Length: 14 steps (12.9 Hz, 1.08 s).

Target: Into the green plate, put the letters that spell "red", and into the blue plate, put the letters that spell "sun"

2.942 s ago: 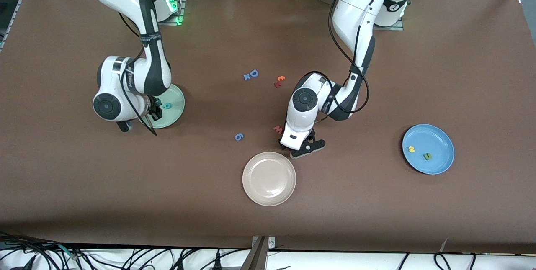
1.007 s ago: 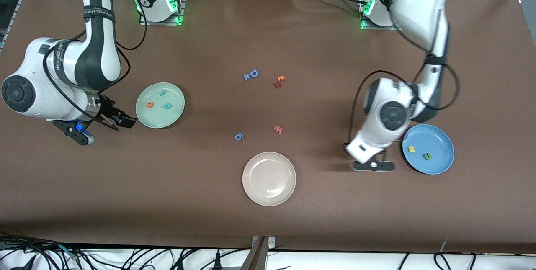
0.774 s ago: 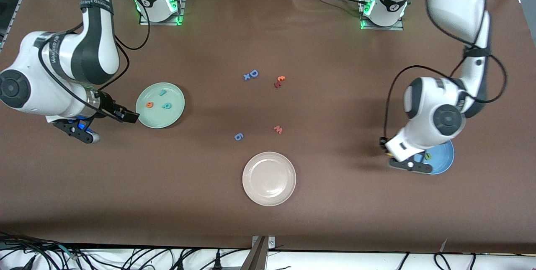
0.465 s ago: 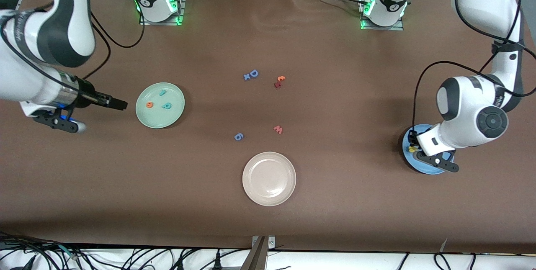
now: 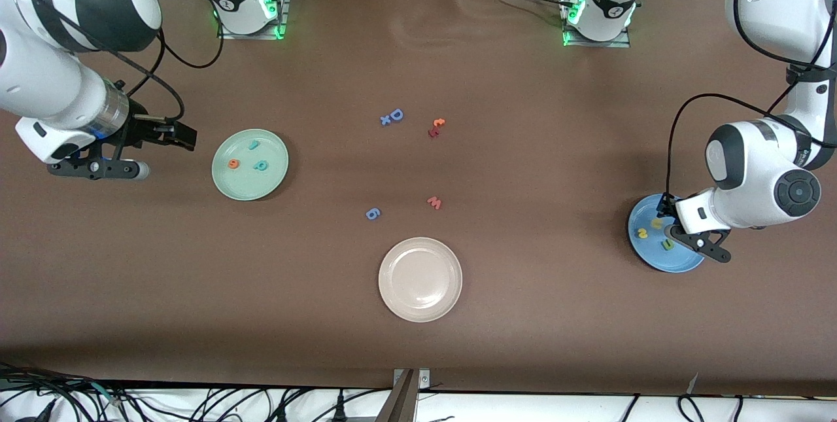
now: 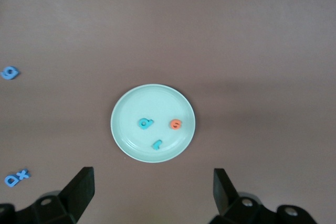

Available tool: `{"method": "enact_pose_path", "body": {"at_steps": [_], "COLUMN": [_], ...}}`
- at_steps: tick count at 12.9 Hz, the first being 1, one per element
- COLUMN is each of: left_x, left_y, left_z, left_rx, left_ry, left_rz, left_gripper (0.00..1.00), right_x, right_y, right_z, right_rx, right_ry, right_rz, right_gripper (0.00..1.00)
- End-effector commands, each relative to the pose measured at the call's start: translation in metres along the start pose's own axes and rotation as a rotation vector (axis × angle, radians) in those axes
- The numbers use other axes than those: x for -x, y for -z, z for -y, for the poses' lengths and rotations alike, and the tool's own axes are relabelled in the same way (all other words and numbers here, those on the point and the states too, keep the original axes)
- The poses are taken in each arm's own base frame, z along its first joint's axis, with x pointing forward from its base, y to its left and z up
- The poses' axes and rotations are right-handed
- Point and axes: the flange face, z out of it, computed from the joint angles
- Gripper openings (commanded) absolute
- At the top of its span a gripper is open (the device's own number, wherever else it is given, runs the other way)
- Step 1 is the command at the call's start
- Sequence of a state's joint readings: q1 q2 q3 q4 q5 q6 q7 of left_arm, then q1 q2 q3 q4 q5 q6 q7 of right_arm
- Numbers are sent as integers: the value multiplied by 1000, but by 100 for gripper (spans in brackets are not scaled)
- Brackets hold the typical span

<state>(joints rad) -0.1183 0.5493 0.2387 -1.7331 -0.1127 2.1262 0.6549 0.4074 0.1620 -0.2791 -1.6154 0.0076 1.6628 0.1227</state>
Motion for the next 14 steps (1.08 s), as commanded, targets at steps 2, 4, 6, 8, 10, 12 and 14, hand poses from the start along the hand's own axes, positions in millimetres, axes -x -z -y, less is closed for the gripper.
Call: {"method": "enact_pose_path", "body": {"at_steps": [2,4,6,8,10,12,14], "left_x": [-7,-10,-4,8,23,46,72], "left_y": [19,70,121,164,204,246,267], "left_z": [-7,-29,-53,-63,-79,-96,-123], "left_rx": [-27,-21,-21,-27,-25,-9,13], "left_ry": [-35,-16,55,69,97,164,196], "left_rz": [-14,-72,-95,-136,-182,-207,-210], "left_gripper": [100,100,100,100,100,100,100], "right_x": [7,9,24,28,34,33,37], "right_y": [14,27,58,61,60,60,64], "right_z": [-5,-32,-40,-66,-73,-77,-83], "right_rx": [-19,-27,-29,-28,-28,-41,-63], "right_ry": [67,29,21,-15,44,78,54], "right_rz": [-32,-60,-122,-125,-87,-86,-89], "right_gripper": [100,100,100,100,100,100,100]}}
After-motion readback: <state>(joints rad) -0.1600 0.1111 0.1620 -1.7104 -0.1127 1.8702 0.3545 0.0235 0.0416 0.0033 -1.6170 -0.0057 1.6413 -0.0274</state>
